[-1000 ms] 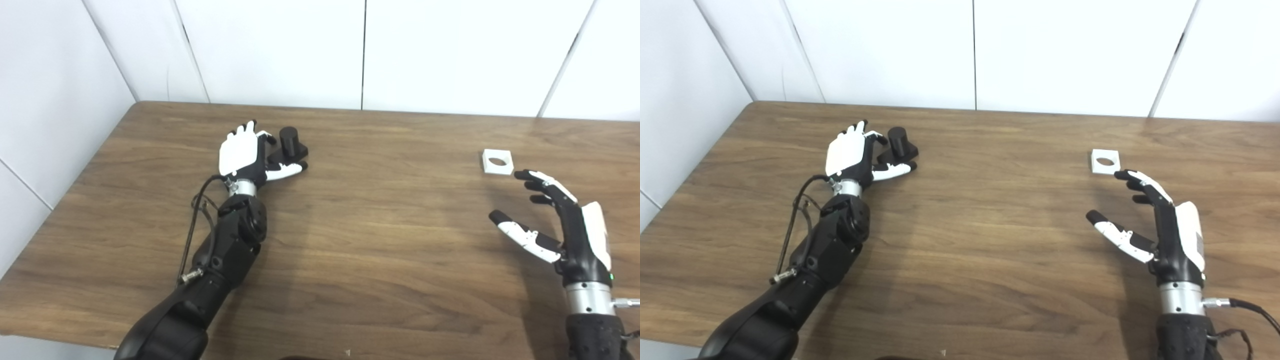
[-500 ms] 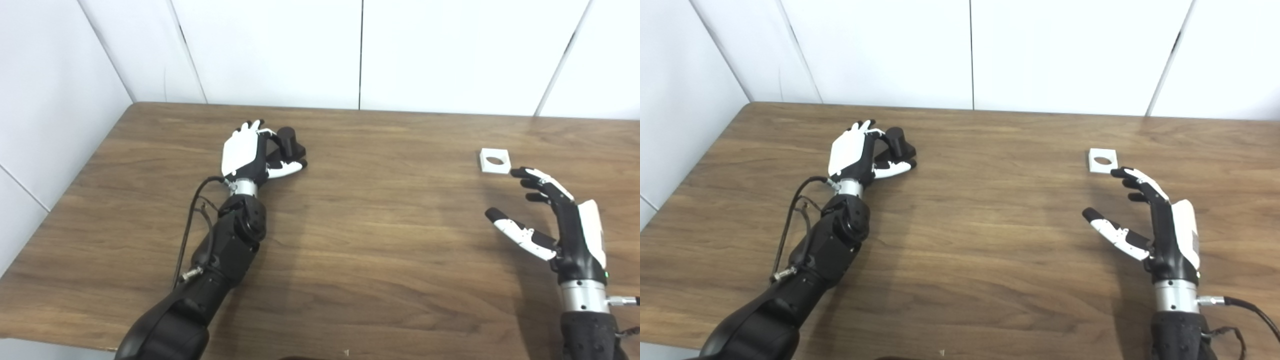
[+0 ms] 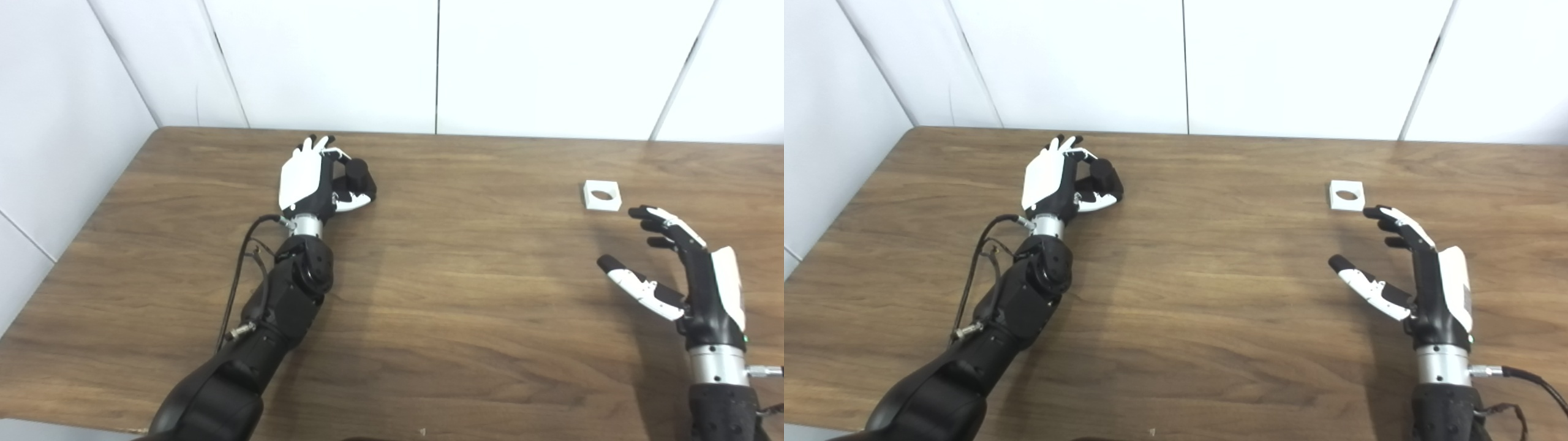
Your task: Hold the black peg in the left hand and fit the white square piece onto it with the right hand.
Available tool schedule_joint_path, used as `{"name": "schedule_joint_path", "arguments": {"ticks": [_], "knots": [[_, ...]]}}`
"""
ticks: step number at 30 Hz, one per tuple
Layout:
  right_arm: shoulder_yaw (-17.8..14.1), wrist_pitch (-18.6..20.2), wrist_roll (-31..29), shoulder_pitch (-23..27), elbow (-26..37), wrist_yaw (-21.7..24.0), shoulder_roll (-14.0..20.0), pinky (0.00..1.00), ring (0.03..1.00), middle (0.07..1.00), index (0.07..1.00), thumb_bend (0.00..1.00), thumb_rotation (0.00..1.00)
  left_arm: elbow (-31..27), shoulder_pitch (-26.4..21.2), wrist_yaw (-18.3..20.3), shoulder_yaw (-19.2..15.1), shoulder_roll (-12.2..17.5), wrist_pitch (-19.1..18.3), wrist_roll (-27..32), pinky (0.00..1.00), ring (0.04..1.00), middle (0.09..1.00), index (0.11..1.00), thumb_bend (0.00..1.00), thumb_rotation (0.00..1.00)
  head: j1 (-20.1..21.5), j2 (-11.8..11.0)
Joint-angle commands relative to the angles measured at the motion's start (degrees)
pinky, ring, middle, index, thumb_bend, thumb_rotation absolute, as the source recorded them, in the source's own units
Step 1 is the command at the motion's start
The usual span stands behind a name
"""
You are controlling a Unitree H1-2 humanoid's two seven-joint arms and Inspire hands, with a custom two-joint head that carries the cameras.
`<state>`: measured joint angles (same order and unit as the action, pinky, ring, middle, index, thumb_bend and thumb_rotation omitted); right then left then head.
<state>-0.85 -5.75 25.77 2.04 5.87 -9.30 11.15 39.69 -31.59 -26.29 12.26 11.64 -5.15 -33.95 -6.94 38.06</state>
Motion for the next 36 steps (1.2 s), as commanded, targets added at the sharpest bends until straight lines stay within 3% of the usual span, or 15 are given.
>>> {"name": "schedule_joint_path", "arguments": {"ticks": [1, 16, 26, 36], "knots": [[-0.48, -2.04, -0.50, 1.20, 2.06, -0.95, -0.05, 0.70, 0.770, 0.819, 0.741, 0.63, 0.49, 0.89, -1.31, -0.26, 0.09, 1.37, -0.60, -0.58, 1.00, 0.999, 0.922, 0.488, 0.52, 0.09, -0.07, 0.07], [-0.69, -1.68, 0.32, 0.80, 2.98, -1.13, 0.04, 0.70, 0.775, 0.817, 0.743, 0.63, 0.54, 0.07, -0.78, 1.11, 0.11, 1.14, -0.04, 0.23, 1.00, 0.988, 0.903, 0.487, 0.52, 0.09, 1.27, 0.52], [-0.83, -0.75, 0.86, 0.92, 4.05, -0.73, -0.05, 0.70, 0.779, 0.816, 0.734, 0.63, 0.51, -8.93, 3.24, 10.85, 0.35, -0.94, 0.47, 6.23, 1.00, 1.000, 0.932, 0.488, 0.52, 0.08, 2.52, 0.72], [-0.80, -0.30, 1.37, 0.71, 4.58, -0.74, -0.34, 0.70, 0.782, 0.815, 0.735, 0.63, 0.51, -15.25, 7.40, 14.88, 2.12, -3.11, -1.41, 6.34, 1.00, 1.000, 0.930, 0.489, 0.52, 0.09, 3.39, 1.07]]}}
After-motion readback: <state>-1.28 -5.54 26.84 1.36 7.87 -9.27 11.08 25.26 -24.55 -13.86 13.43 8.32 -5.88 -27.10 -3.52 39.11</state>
